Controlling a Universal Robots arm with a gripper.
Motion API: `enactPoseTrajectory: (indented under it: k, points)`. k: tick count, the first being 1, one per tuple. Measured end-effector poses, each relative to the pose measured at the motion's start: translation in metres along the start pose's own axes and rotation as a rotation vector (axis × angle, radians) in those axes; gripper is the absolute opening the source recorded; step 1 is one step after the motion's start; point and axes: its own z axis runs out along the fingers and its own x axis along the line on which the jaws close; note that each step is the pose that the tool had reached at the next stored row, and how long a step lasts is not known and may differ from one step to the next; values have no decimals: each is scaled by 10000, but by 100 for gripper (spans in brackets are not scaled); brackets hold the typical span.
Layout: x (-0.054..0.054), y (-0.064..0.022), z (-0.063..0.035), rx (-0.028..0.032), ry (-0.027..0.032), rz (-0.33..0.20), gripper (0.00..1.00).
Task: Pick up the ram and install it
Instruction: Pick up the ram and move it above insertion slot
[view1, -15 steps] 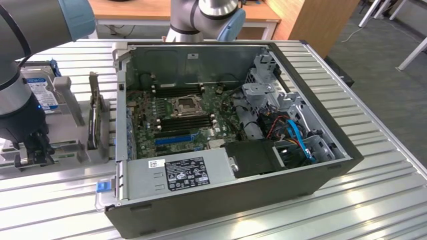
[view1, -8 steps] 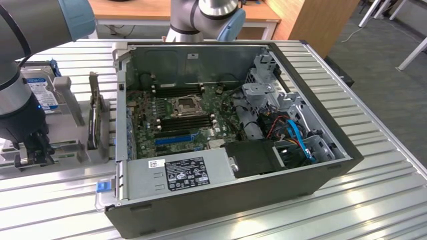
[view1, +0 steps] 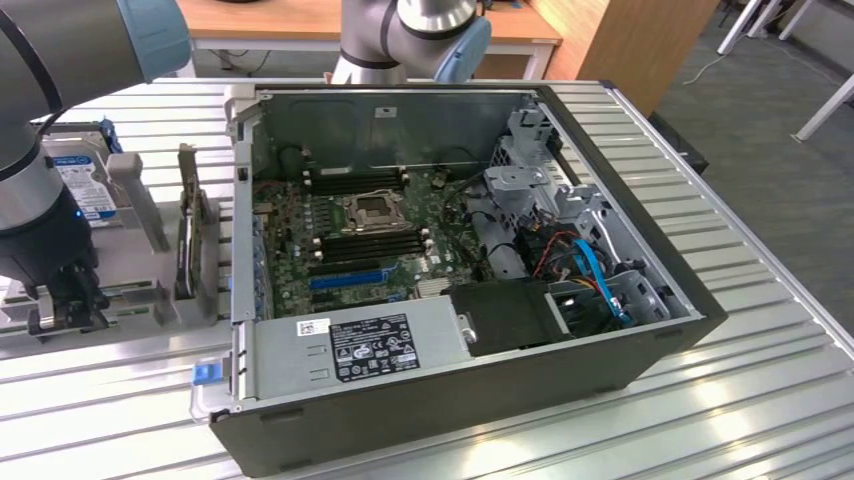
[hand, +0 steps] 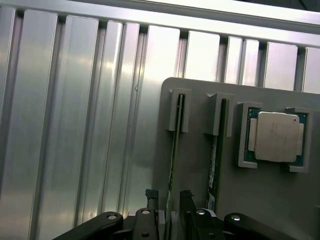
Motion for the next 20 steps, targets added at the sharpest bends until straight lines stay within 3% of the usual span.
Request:
enactPoseTrajectory:
  k: [13,15,18,20]
  points:
    - [0,2,2,10,-9,330,31]
    - [0,2,2,9,-9,330,29]
    - [0,2,1,9,-9,330,16]
    - [0,2,2,10,-9,330,16]
